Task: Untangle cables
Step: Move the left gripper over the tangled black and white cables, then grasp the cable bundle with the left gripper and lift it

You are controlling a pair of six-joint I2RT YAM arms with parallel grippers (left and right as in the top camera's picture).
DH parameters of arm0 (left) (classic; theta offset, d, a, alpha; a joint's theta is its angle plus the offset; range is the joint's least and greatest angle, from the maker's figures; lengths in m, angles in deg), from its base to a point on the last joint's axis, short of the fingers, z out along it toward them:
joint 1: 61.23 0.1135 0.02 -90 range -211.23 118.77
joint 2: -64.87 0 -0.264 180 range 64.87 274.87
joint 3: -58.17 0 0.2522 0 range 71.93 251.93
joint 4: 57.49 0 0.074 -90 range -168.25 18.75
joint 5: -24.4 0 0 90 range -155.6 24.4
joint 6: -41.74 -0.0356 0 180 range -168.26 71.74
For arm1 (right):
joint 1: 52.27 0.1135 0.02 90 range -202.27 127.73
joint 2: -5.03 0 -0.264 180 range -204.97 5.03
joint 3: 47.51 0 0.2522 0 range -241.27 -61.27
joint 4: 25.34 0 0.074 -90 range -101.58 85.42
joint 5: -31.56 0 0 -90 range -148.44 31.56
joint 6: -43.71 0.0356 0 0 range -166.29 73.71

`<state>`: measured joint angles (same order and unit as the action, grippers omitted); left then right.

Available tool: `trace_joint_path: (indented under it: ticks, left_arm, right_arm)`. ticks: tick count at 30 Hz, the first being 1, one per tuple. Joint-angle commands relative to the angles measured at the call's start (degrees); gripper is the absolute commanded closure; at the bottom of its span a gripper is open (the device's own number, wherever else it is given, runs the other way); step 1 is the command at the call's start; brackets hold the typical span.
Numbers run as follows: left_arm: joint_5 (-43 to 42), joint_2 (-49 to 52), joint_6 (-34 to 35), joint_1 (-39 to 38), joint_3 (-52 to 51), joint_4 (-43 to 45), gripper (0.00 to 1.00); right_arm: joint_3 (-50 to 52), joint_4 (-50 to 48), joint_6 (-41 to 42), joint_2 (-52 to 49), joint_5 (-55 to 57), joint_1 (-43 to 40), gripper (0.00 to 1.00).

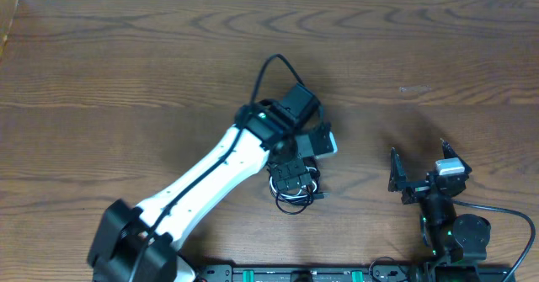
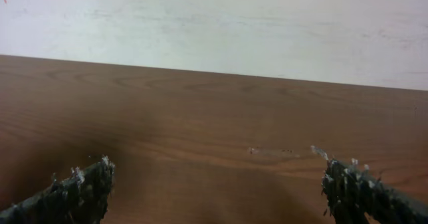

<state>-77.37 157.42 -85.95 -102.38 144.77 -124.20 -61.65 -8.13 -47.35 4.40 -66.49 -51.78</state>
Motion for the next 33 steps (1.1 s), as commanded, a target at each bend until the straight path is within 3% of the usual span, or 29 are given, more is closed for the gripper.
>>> trace_joint_path:
  ticks: [1,10,22,23,26,29,33]
  left_arm:
    - [-4.13,2.71,-5.16,-1.73,-0.48,-0.52,0.04]
    - [-7.87,3.76,-7.85,-3.96,-0.52,-0.22,0.04]
    - [-9.70,8.07,-8.20,-3.93,-0.52,0.61,0.18]
    - [-9.70,8.09,-8.20,-3.93,-0.52,0.81,0.21]
    - [-9.68,8.09,-8.20,-3.93,-0.52,2.27,0.63]
    - [-9.68,8.09,-8.17,-3.93,-0.52,2.56,0.92]
    - [-9.16,8.04,-8.09,-3.93,-0.50,2.56,0.92]
  right_arm:
    - [0.09,0.22,0.15,0.33,-0.02,-0.57,0.01]
    - [0.09,0.22,0.15,0.33,-0.02,-0.57,0.01]
    - [0.09,0.22,0.15,0.31,-0.02,-0.55,0.01]
    - [0.09,0.22,0.15,0.31,-0.02,-0.55,0.01]
    - [0.09,0.22,0.15,0.31,-0.02,-0.55,0.01]
    - [0.09,0.22,0.15,0.31,-0.02,-0.57,0.01]
    - [0.09,0.22,0.15,0.31,-0.02,-0.55,0.01]
